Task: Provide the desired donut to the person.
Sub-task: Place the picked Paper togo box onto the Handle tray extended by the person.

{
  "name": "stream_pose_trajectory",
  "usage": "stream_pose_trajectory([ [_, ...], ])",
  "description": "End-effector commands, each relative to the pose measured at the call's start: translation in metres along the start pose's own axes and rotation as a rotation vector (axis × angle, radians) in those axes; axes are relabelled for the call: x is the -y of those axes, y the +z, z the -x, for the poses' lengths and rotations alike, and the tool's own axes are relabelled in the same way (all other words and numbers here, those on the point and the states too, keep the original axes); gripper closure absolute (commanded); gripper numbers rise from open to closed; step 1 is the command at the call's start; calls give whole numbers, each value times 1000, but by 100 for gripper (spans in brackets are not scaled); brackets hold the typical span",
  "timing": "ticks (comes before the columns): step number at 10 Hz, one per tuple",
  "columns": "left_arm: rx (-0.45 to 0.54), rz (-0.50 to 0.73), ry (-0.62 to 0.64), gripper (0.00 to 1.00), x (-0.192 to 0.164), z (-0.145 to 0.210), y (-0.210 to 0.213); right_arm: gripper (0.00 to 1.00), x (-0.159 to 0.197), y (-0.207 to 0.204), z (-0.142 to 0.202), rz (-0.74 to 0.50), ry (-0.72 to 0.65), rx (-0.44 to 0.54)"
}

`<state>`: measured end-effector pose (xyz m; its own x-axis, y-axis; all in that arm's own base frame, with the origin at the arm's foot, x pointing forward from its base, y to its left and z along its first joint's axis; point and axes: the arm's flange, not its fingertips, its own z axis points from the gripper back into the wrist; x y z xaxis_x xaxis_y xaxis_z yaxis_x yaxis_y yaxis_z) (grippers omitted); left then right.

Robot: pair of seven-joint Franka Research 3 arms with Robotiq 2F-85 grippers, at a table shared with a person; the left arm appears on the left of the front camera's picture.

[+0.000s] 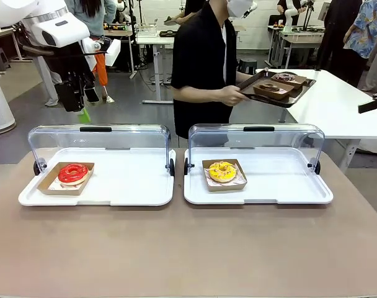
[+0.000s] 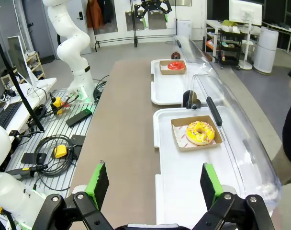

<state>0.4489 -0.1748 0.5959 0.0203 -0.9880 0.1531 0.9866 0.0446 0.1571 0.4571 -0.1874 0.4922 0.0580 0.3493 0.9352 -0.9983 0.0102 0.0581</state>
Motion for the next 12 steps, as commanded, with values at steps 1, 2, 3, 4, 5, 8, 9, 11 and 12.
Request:
stream_pose_trajectory([
  [1, -20, -7, 5, 0, 1, 0, -1, 0, 0, 0, -1, 6, 2, -1],
  [2, 0, 0, 0, 0, 0, 0, 0, 0, 0, 0, -1, 6, 2, -1],
  [3, 146, 37, 34, 0, -12, 27, 14, 0, 0, 0, -1, 6, 2, -1],
  [4, 302, 84, 44, 0, -18, 53, 23, 0, 0, 0, -1, 6, 2, -1],
  [5, 430, 115, 40, 0, -15, 81, 28, 0, 0, 0, -1, 6, 2, -1],
  [8, 717, 124, 96, 0, 5, 155, 32, 0, 0, 0, -1, 6, 2, -1],
  [9, 791, 97, 148, 0, 15, 186, 32, 0, 0, 0, -1, 6, 2, -1],
  [11, 873, 55, 246, 0, 31, 236, 24, 0, 0, 0, -1, 6, 2, -1],
  [12, 910, 52, 277, 0, 39, 258, 17, 0, 0, 0, -1, 6, 2, -1],
])
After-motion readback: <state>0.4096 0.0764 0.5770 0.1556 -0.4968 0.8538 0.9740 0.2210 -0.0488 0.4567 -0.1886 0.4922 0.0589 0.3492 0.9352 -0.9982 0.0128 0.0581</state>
